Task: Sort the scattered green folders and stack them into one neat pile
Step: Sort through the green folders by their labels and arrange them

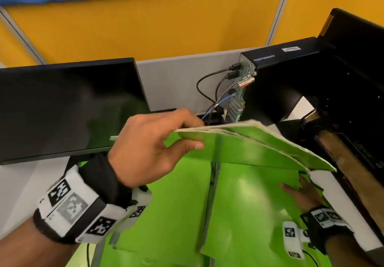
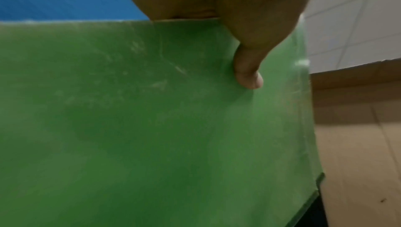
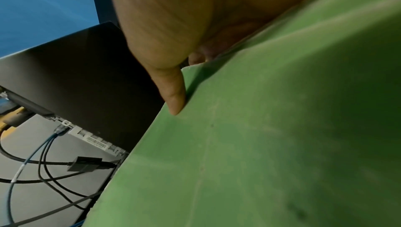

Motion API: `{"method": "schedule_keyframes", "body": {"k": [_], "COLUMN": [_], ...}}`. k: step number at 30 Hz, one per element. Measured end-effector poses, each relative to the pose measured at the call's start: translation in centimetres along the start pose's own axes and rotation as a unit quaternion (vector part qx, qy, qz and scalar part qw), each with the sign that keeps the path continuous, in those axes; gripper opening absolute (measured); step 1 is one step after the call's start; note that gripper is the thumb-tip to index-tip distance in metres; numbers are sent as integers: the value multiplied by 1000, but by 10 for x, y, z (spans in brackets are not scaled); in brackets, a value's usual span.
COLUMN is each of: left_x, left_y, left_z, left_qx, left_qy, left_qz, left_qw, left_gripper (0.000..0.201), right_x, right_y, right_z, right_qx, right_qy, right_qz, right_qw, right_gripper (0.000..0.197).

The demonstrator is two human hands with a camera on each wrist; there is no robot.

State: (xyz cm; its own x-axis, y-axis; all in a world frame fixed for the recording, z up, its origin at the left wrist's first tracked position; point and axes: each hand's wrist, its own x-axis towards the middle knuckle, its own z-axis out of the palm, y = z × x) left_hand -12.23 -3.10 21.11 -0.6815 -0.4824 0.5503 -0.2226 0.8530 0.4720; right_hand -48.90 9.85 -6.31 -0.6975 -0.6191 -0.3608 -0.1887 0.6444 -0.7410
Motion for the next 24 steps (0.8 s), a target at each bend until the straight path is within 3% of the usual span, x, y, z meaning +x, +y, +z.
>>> {"method": "schedule_keyframes", "body": {"k": [2, 4, 7, 13, 14, 16, 17, 18, 21, 24], "left_x": [2, -4, -24, -64, -71, -84, -88, -92, -105, -118], "left_y": [10, 9, -9, -36, -37, -42, -43, -41, -34, -22], "left_z": [6, 19, 45, 85, 88, 95, 99, 101, 110, 123], "left_qx": [-38, -52, -46, -164, -132, -28, 9, 74, 152, 179], "left_qy": [17, 2, -26, -70, -108, -200, -270, -330, -376, -387], "left_qz": [79, 112, 85, -38, -52, 3, 43, 78, 131, 176], "left_qw": [996, 992, 995, 983, 984, 979, 962, 938, 905, 887], "left_gripper": [24, 16, 24, 33, 34, 20, 10, 19, 42, 39], "right_x": [9, 17, 4, -4, -6, -7, -7, -8, -12, 0], "right_y": [14, 26, 15, 14, 14, 15, 17, 17, 16, 34], "right_z": [3, 4, 2, 0, 0, 0, 1, 0, -3, -3], "right_qx": [-7, -5, 9, 39, 43, 36, 31, 29, 46, 45], "right_qy": [-7, -17, -21, -21, -25, -34, -34, -36, -62, -67], "right_qz": [-25, -28, -32, -28, -26, -25, -24, -21, -13, -11], "right_qw": [1000, 999, 999, 999, 998, 998, 999, 999, 997, 997], "right_gripper": [55, 32, 30, 40, 42, 46, 47, 48, 53, 94]}}
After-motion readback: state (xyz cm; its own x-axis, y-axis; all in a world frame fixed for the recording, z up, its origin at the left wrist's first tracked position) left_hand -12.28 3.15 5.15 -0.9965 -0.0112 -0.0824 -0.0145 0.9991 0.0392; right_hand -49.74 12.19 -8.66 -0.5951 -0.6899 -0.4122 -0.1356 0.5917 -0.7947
